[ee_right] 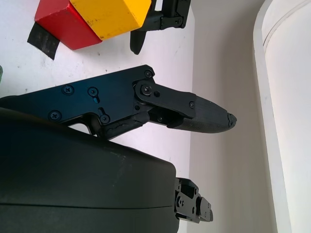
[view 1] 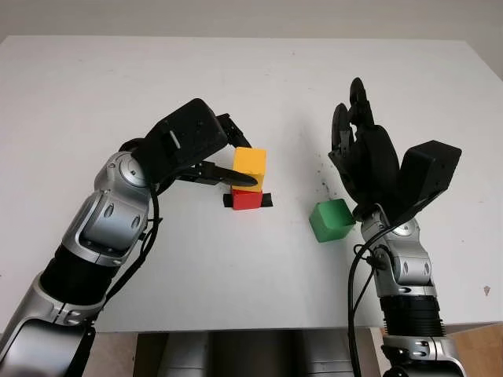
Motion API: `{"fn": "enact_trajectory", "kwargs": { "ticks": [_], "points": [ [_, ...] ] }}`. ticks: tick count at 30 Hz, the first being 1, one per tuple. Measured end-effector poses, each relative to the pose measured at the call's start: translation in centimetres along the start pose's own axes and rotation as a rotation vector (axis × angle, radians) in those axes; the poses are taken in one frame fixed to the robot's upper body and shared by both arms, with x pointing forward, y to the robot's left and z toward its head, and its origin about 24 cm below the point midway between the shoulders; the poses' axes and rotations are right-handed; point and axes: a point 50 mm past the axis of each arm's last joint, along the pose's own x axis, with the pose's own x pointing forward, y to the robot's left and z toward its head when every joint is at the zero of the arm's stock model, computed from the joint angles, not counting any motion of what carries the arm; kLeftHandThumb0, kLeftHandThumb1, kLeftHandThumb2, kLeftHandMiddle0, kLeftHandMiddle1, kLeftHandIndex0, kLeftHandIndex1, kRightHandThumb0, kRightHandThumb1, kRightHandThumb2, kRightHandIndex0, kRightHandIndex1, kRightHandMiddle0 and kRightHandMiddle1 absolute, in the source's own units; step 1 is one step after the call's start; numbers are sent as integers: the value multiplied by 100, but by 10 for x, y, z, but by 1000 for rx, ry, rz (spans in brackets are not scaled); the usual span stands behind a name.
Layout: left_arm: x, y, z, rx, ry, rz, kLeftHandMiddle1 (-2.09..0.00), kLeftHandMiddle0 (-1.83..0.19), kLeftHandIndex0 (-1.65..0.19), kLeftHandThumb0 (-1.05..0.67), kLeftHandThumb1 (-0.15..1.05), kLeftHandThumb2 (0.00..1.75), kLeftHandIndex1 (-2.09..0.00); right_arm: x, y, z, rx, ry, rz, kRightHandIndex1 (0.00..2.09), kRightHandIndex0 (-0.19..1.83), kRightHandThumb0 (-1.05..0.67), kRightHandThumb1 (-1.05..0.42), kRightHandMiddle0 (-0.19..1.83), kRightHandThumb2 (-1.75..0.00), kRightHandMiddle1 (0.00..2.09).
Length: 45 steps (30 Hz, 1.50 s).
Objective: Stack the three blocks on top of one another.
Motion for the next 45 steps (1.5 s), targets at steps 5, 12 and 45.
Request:
{"fn": "enact_trajectory", "kwargs": {
  "ticks": [5,12,45],
  "points": [
    [-2,-1,0,4,1,-3,-5,-17,-4,-49,102,5,-142,0,0,1,0,-2,3,0,-19,-62,-105,-19,-66,0],
    [-2,-3,-1,11,-8,-7,-3,-11,5,-56,100,5,-92,0,0,1,0,-1,1,0,-19,-62,-105,-19,-65,0],
    [-54,42,1,-217,-279,211,-7,8,5,-85,105,55,-8,-1,-1,2,-13,-1,25,0,-19,-65,-105,-19,-67,0]
  ]
}}
